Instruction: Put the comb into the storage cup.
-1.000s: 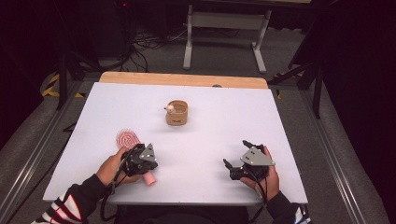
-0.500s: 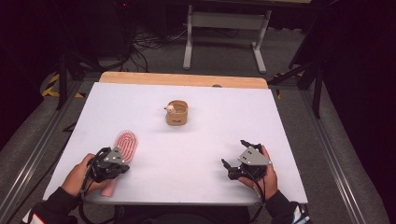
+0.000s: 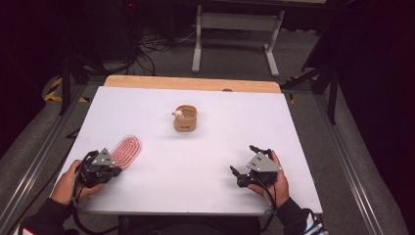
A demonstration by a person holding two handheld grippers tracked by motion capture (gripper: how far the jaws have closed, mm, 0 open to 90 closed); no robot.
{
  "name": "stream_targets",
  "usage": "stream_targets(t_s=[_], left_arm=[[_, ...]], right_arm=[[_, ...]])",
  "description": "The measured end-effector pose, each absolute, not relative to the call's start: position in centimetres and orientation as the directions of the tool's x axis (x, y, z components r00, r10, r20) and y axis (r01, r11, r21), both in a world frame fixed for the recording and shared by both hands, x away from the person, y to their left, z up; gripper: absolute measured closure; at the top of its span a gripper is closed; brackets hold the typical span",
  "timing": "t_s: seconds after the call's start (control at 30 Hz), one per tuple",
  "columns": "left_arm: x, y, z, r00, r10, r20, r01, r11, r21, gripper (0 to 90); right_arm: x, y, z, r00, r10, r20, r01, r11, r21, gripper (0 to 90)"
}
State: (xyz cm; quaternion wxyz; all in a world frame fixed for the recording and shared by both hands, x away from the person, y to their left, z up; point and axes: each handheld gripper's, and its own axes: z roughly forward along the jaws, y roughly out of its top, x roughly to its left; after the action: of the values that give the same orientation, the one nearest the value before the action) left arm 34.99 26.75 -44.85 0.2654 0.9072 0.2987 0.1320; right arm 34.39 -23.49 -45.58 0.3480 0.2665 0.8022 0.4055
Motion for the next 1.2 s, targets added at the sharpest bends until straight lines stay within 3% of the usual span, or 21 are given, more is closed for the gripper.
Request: stream_targets(t_s=[0.1, 0.23, 0.3, 0.33, 0.4, 0.5, 0.77, 0.9, 1.03, 1.2], left_arm=[[33.6, 27.8, -44.0, 0.746, 0.663, 0.065, 0.489, -0.611, 0.623, 74.6], [32.5, 28.8, -44.1, 0.676, 0.734, 0.06, 0.538, -0.548, 0.641, 55.6], [32.6, 28.9, -44.5, 0.648, 0.76, 0.051, 0.573, -0.53, 0.625, 44.6], [32.8, 29.0, -44.7, 0.621, 0.782, 0.062, 0.591, -0.518, 0.619, 31.1], [33.3, 29.1, -45.1, 0.578, 0.815, 0.031, 0.636, -0.474, 0.609, 27.9], [34.2, 29.0, -45.7, 0.544, 0.839, 0.015, 0.692, -0.459, 0.557, 10.3], [36.0, 28.6, -45.7, 0.546, 0.838, 0.0, 0.735, -0.479, 0.48, 11.6], [36.8, 28.7, -45.4, 0.562, 0.827, -0.024, 0.737, -0.488, 0.468, 24.9], [37.2, 28.8, -45.2, 0.571, 0.821, -0.02, 0.739, -0.503, 0.448, 29.5], [37.0, 28.1, -44.8, 0.618, 0.786, -0.005, 0.711, -0.556, 0.431, 45.4]], right_arm=[[34.3, -23.5, -45.5, -0.615, 0.708, -0.347, 0.141, 0.532, 0.835, 6.9], [34.2, -23.5, -45.5, -0.615, 0.707, -0.35, 0.135, 0.531, 0.836, 6.9], [34.3, -23.4, -45.5, -0.616, 0.706, -0.349, 0.138, 0.533, 0.835, 6.9], [34.2, -23.4, -45.5, -0.618, 0.703, -0.353, 0.134, 0.536, 0.834, 6.9], [34.2, -23.3, -45.5, -0.618, 0.703, -0.352, 0.133, 0.535, 0.834, 6.9], [34.2, -23.4, -45.5, -0.618, 0.702, -0.354, 0.135, 0.538, 0.832, 6.9], [34.2, -23.3, -45.5, -0.622, 0.699, -0.352, 0.133, 0.538, 0.833, 7.0], [34.2, -23.3, -45.6, -0.622, 0.697, -0.356, 0.135, 0.543, 0.829, 7.1], [34.2, -23.3, -45.6, -0.623, 0.697, -0.355, 0.135, 0.543, 0.829, 7.1], [34.2, -23.3, -45.6, -0.624, 0.695, -0.356, 0.137, 0.546, 0.826, 7.1]])
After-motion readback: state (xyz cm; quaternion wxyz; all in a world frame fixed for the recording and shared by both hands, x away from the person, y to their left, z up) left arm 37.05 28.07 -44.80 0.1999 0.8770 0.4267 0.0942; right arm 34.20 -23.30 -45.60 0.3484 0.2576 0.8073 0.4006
